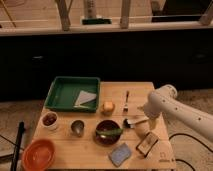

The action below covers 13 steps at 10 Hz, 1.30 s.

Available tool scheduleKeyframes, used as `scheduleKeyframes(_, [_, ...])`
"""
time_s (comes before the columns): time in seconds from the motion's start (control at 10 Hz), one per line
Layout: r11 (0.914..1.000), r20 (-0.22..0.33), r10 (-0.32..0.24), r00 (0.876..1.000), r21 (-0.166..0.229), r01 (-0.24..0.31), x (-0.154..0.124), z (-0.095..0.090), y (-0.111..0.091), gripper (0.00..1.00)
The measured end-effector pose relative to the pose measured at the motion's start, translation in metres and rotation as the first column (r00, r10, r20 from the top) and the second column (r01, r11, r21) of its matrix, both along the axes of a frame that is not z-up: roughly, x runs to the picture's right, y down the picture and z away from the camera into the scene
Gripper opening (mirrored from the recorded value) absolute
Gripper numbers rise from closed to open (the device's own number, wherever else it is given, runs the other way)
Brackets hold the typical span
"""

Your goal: Place brush in metal cup

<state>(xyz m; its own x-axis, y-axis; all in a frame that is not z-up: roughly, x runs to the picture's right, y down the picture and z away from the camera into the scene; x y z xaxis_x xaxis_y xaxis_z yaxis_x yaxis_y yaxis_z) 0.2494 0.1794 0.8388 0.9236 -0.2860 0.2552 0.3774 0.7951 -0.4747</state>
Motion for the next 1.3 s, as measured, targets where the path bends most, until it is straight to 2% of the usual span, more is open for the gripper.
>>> scheduleKeyframes(0.5, [0.9997, -0.008, 0.017, 1.000, -0.016, -0.017, 0.002, 0.021, 0.004, 0.80])
scheduleKeyframes(0.8, [0.9993, -0.018, 0.013, 1.000, -0.036, -0.013, 0.002, 0.033, 0.011, 0.56])
scheduleKeyframes(0.9, [0.9989, -0.021, 0.006, 1.000, -0.047, -0.007, 0.001, 0.036, 0.012, 0.44])
scheduleKeyframes(1.3, [0.9989, -0.023, -0.003, 1.000, -0.047, 0.002, 0.003, 0.036, 0.011, 0.05])
